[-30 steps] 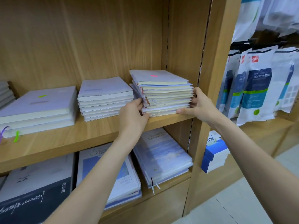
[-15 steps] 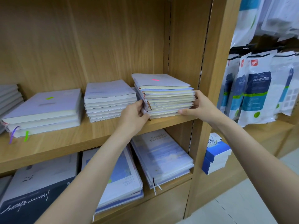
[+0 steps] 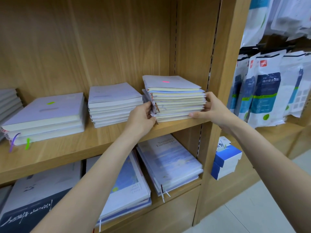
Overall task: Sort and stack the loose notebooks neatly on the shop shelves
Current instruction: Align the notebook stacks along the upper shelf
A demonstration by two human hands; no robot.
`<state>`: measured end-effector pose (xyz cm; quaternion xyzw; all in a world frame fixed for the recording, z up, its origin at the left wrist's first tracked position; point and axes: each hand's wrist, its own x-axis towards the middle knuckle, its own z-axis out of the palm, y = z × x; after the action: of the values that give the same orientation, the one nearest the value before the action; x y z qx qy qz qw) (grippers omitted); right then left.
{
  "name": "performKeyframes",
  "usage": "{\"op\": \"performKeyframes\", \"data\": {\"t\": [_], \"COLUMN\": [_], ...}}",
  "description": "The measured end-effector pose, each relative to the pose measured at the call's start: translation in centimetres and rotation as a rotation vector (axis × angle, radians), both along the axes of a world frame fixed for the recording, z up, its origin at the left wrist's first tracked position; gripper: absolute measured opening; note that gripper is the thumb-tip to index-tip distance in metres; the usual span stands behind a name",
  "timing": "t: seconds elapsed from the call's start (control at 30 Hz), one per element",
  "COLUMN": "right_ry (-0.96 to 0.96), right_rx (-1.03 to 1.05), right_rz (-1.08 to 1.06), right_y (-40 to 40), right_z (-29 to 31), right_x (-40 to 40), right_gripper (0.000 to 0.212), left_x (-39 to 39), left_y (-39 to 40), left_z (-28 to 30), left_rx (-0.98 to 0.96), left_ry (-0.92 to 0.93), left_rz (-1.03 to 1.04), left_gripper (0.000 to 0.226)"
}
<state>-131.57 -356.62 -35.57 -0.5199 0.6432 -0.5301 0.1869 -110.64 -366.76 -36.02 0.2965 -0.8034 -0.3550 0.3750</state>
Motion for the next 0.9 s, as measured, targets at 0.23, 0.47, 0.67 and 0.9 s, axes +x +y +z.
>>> {"op": "performKeyframes", "data": {"t": [0.23, 0.47, 0.67, 0.9], "right_ry": [-0.047, 0.020, 0.066, 0.049], "right_rx": [0.049, 0.084, 0.089, 0.070], "right_rz": [0.013, 0.031, 0.028, 0.033], "right_y": [0.0, -0.1, 0.0, 0.1], "right_z": [0.3, 0.3, 0.3, 0.3], "right_x": [0.1, 0.1, 0.2, 0.5], "right_gripper": [0.068, 0.065, 0.067, 0.063], "left_x": [-0.4, 0.2, 1.3, 0.3], "left_y": [-0.4, -0.5, 0.4, -0.1], "left_z": [-0.3, -0.3, 0.4, 0.0], "left_rx": [0.047, 0.027, 0.240, 0.289], "left_ry": [-0.014, -0.090, 0.134, 0.237], "left_rz": [0.033, -0.034, -0.121, 0.037], "left_gripper": [0.043, 0.057, 0.051, 0.036]}}
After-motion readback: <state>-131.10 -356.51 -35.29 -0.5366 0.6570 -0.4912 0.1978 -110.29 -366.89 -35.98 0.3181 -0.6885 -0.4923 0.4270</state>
